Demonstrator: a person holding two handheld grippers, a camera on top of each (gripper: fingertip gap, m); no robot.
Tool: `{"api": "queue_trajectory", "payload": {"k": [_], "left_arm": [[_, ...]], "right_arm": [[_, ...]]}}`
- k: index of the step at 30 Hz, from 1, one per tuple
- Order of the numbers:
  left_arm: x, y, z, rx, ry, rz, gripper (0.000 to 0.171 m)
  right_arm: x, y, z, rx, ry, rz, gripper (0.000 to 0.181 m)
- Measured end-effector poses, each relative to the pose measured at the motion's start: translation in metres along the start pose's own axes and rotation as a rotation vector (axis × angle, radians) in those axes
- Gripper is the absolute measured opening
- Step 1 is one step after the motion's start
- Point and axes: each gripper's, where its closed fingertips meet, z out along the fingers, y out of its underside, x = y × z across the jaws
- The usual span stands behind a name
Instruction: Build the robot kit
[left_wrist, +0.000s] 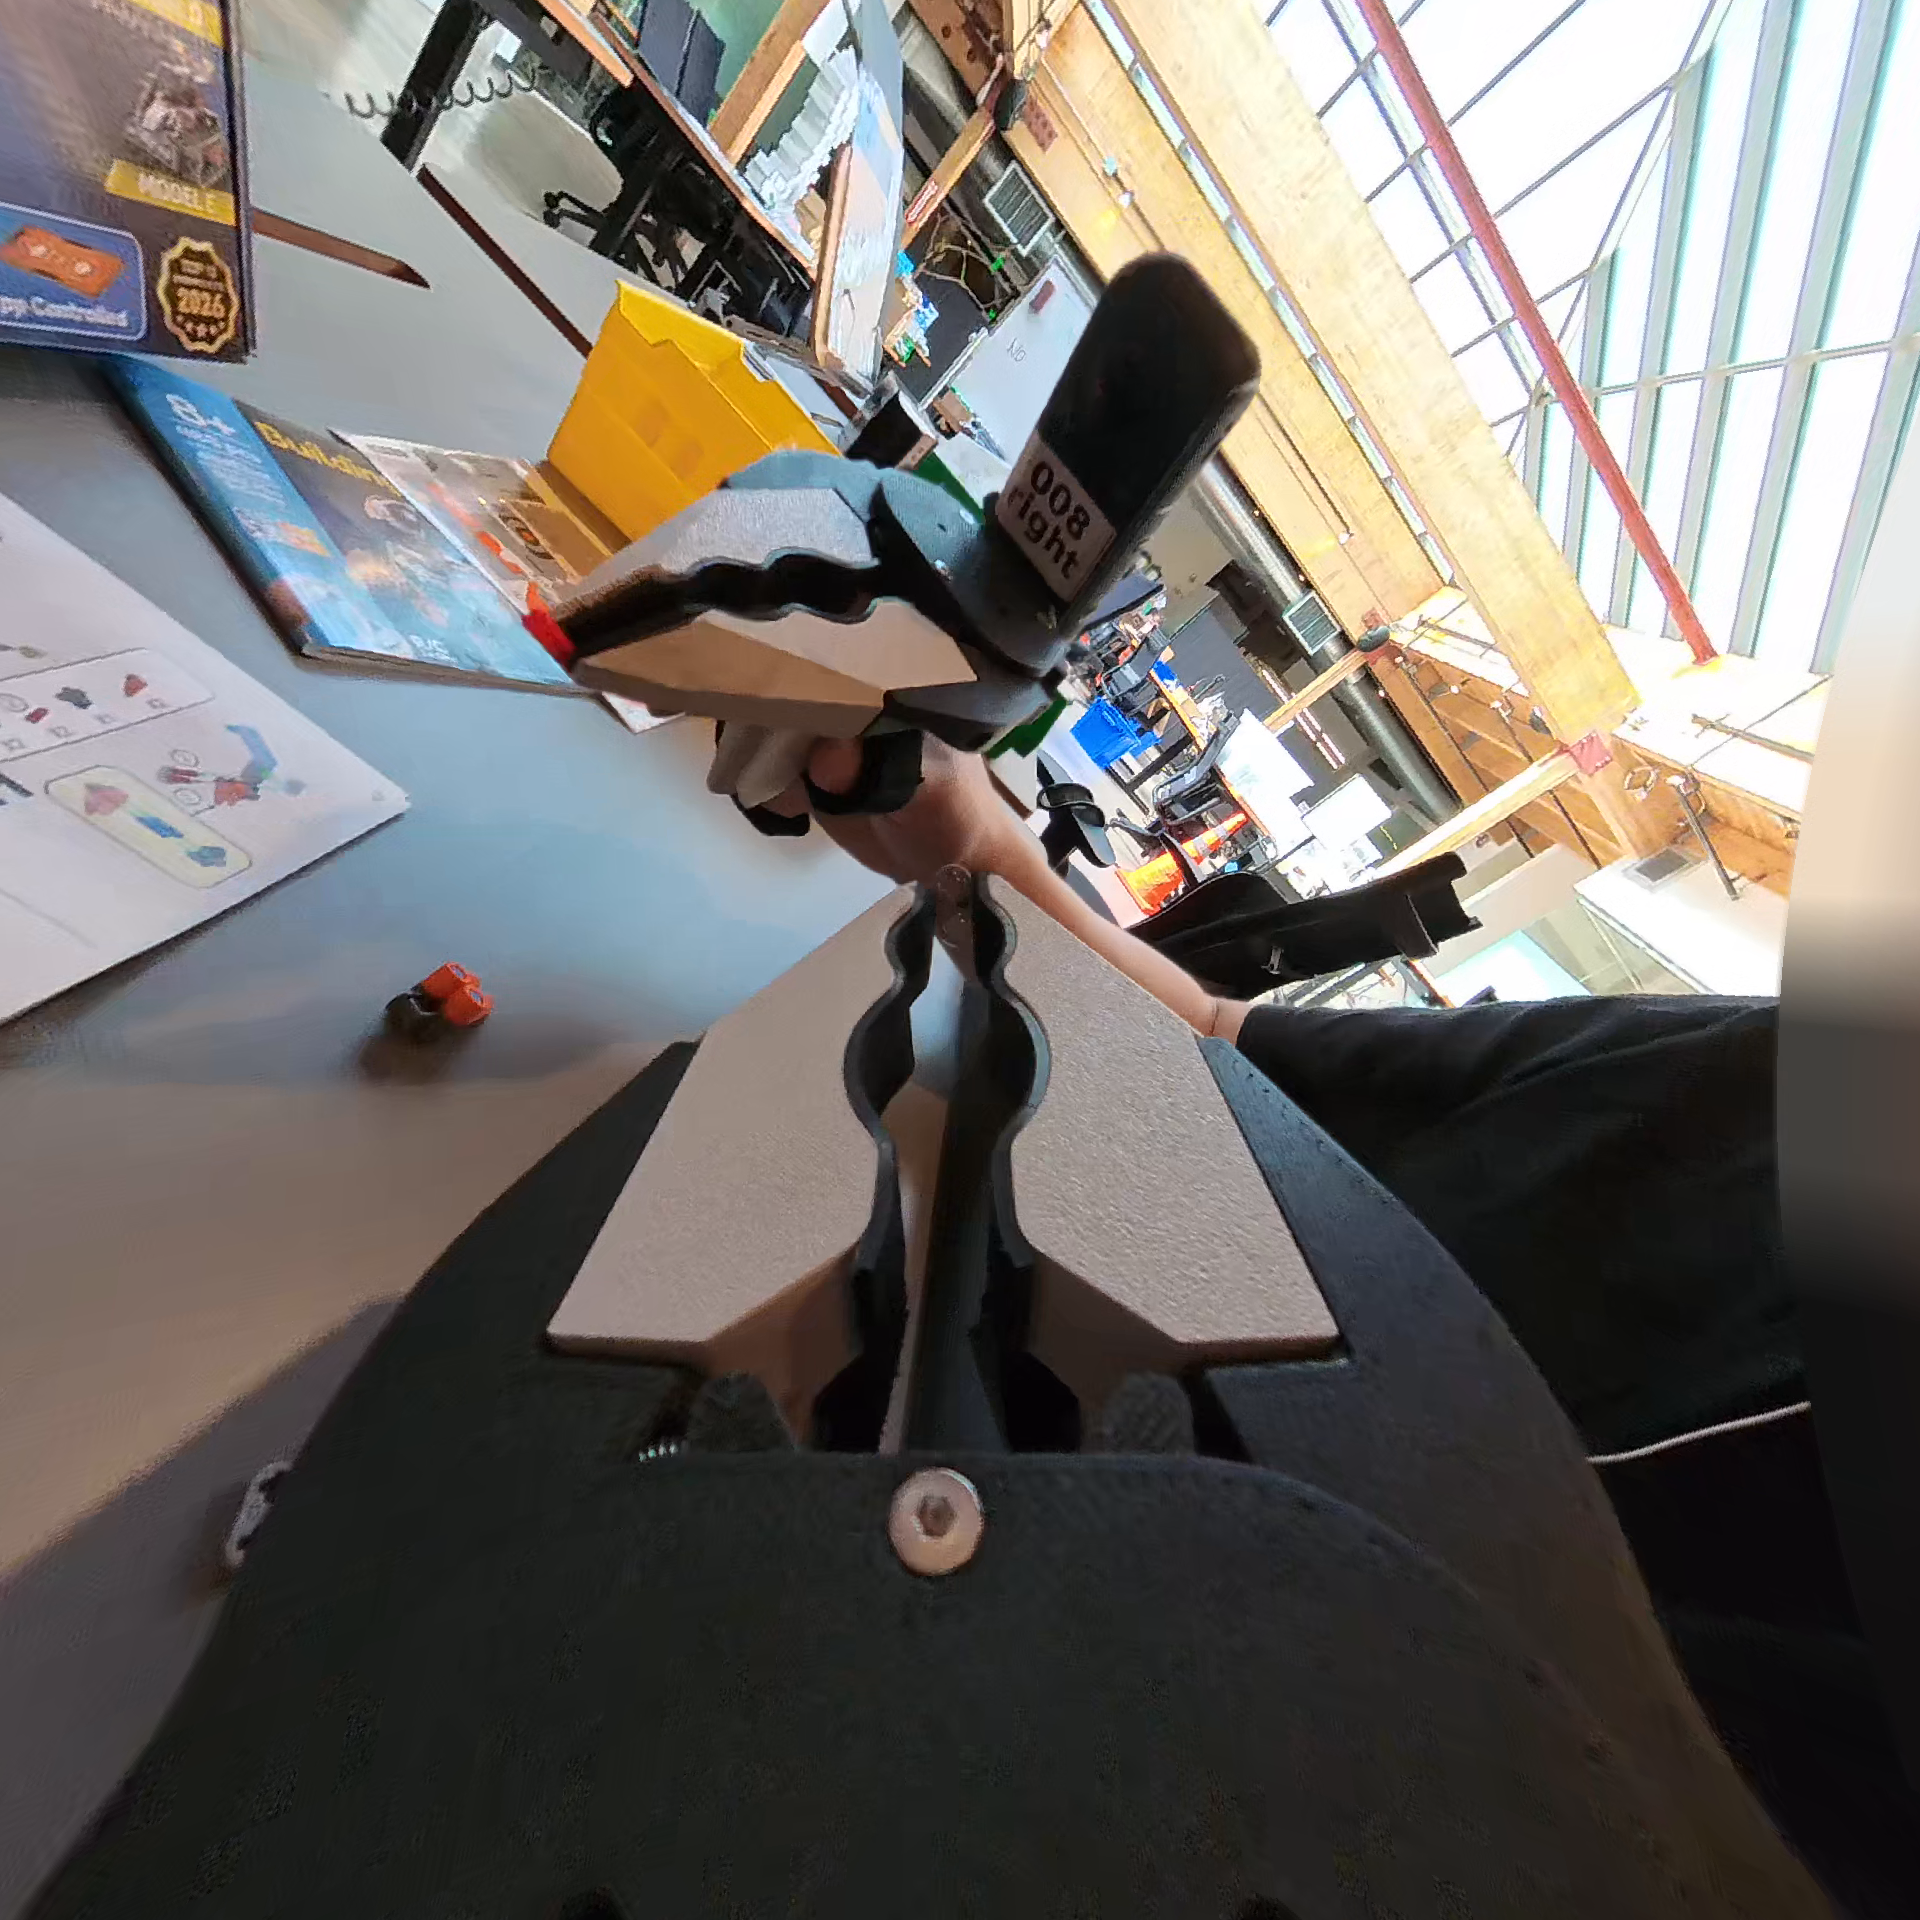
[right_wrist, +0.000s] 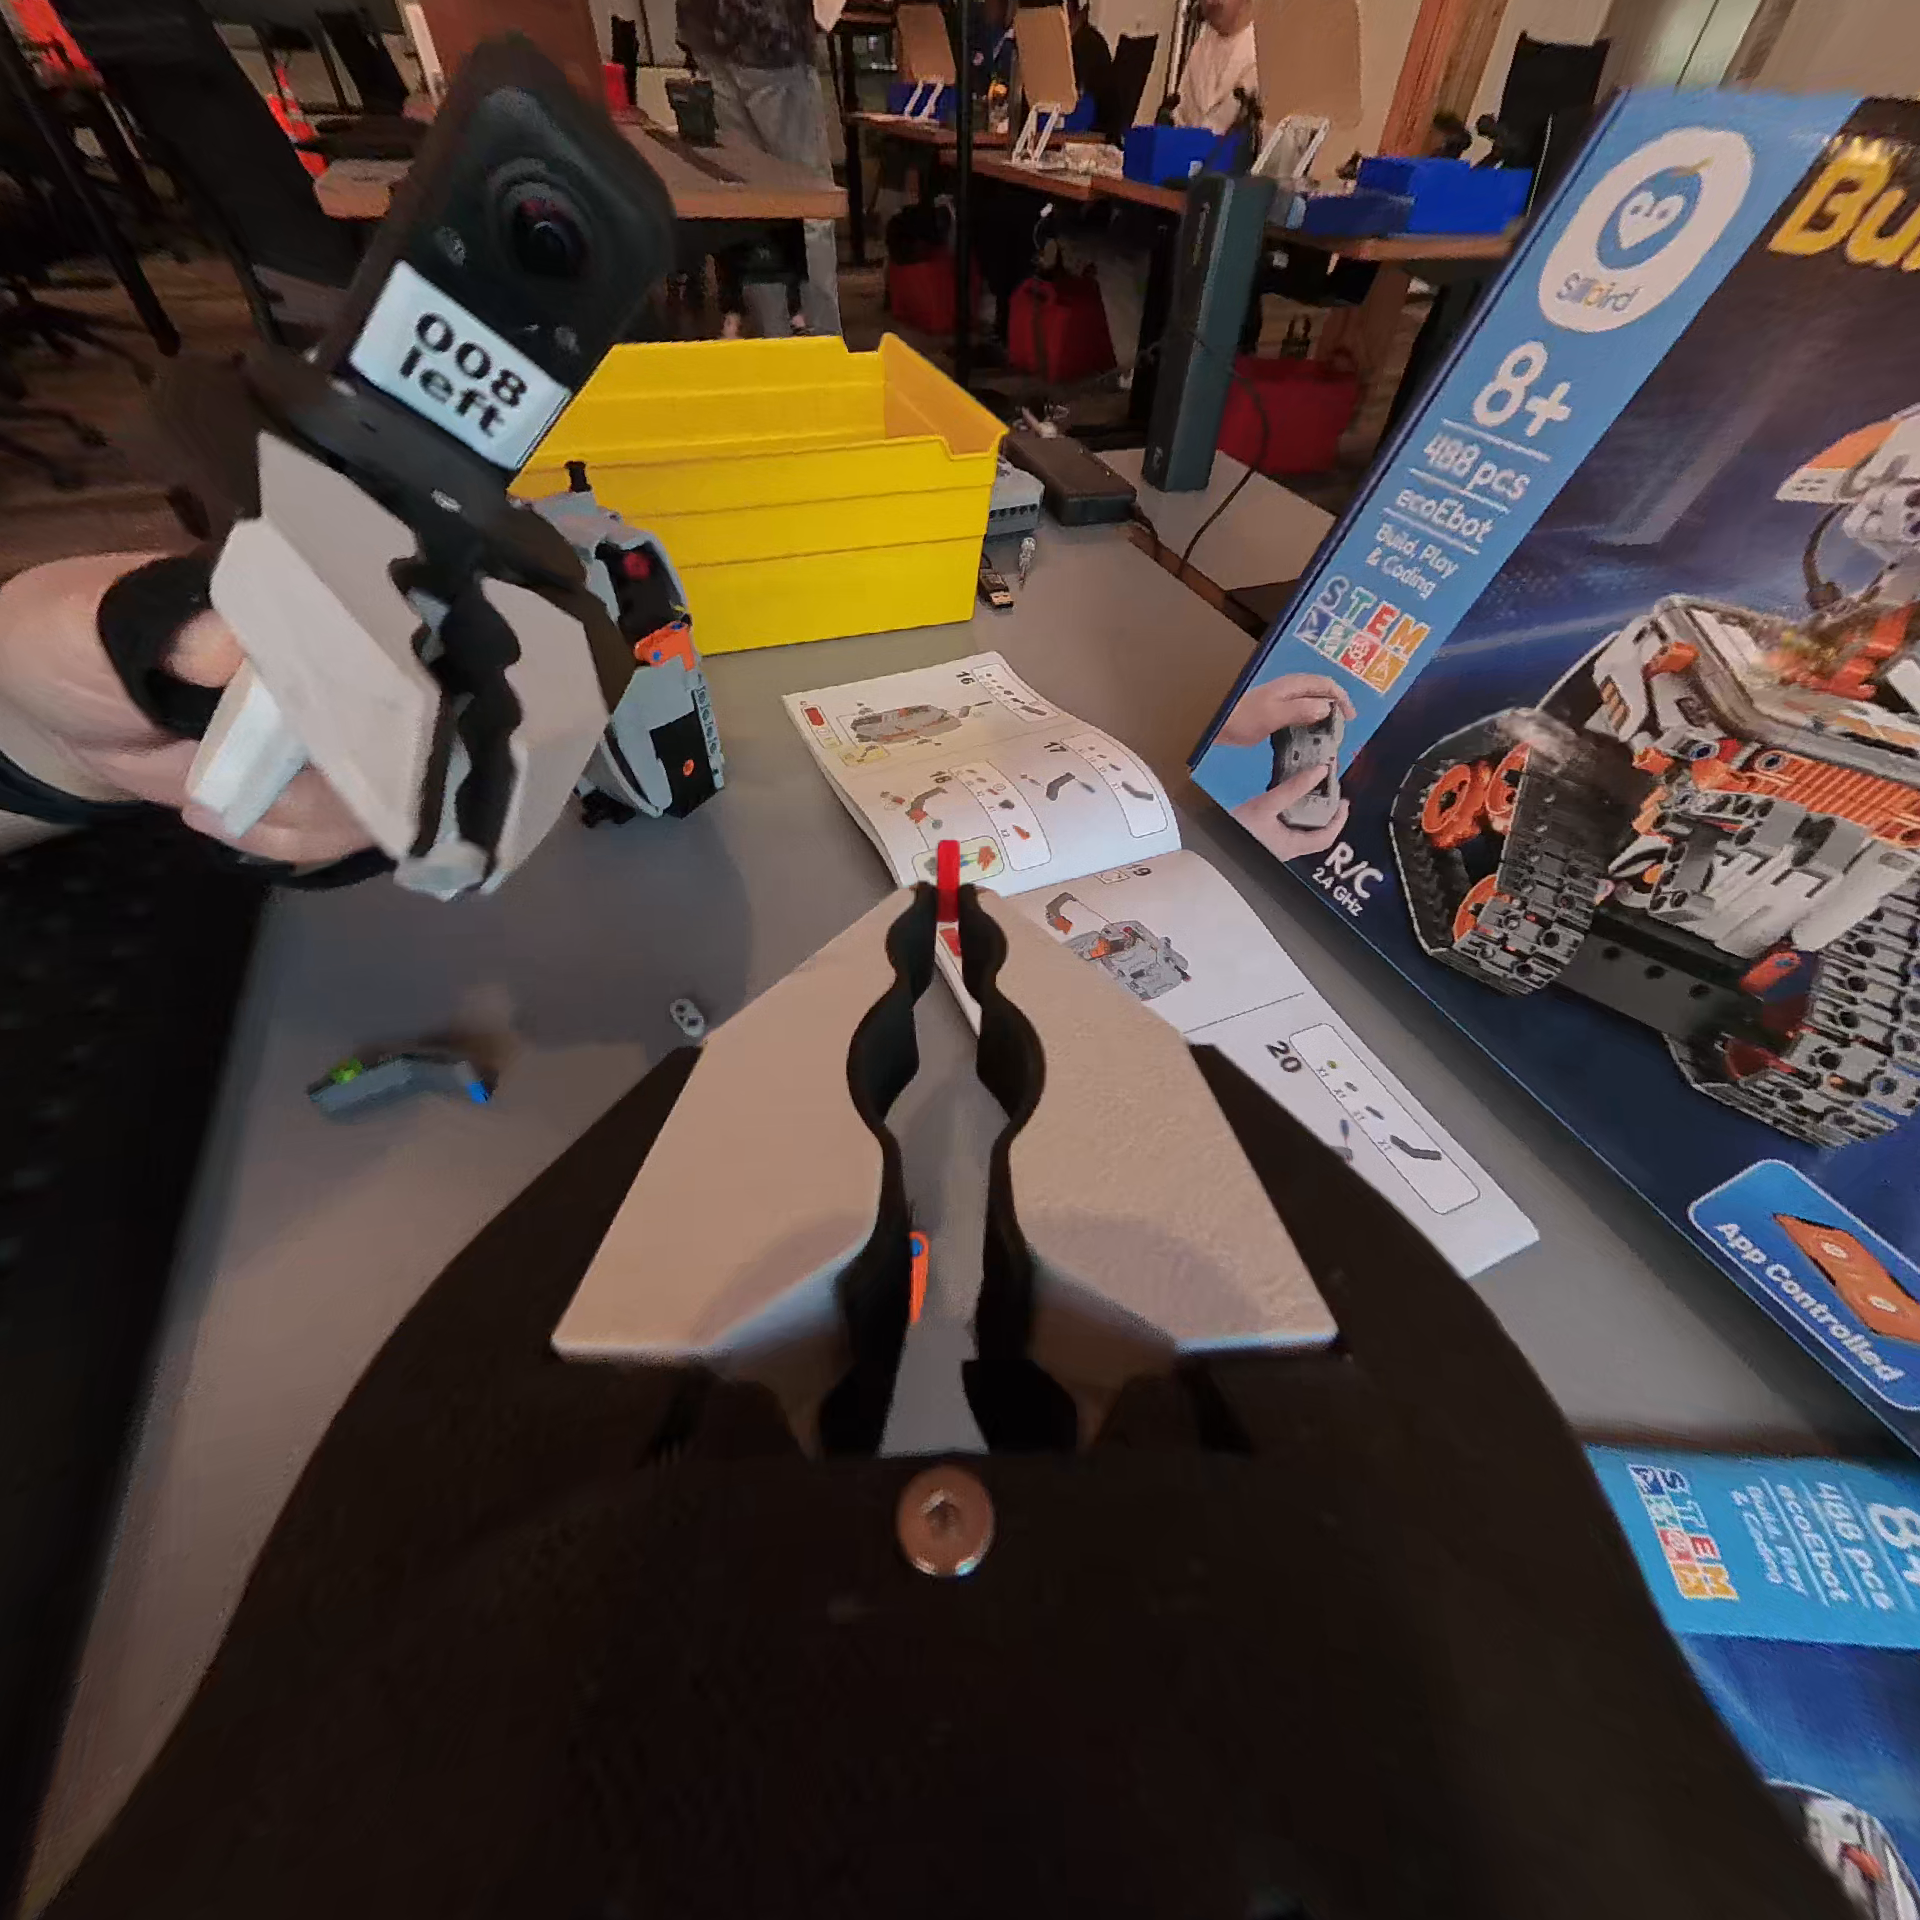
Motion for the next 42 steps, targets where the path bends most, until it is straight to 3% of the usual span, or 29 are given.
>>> {"api": "queue_trajectory", "payload": {"k": [4, 12, 29, 42], "left_arm": [[0.001, 0.009, -0.005, 0.069, 0.03, -0.066, 0.005], [0.015, 0.0, -0.026, 0.233, 0.023, -0.061, 0.005], [-0.001, 0.005, -0.035, 0.314, -0.031, -0.07, 0.005], [0.012, 0.004, -0.036, 0.32, -0.021, 0.054, 0.005]], "right_arm": [[-0.021, 0.012, -0.013, -0.047, 0.032, -0.153, 0.003], [-0.062, -0.025, -0.022, 0.084, 0.04, -0.385, 0.004], [-0.09, -0.023, -0.011, 0.048, 0.034, -0.464, 0.004], [-0.099, -0.03, -0.014, 0.062, 0.014, -0.458, 0.003]]}}
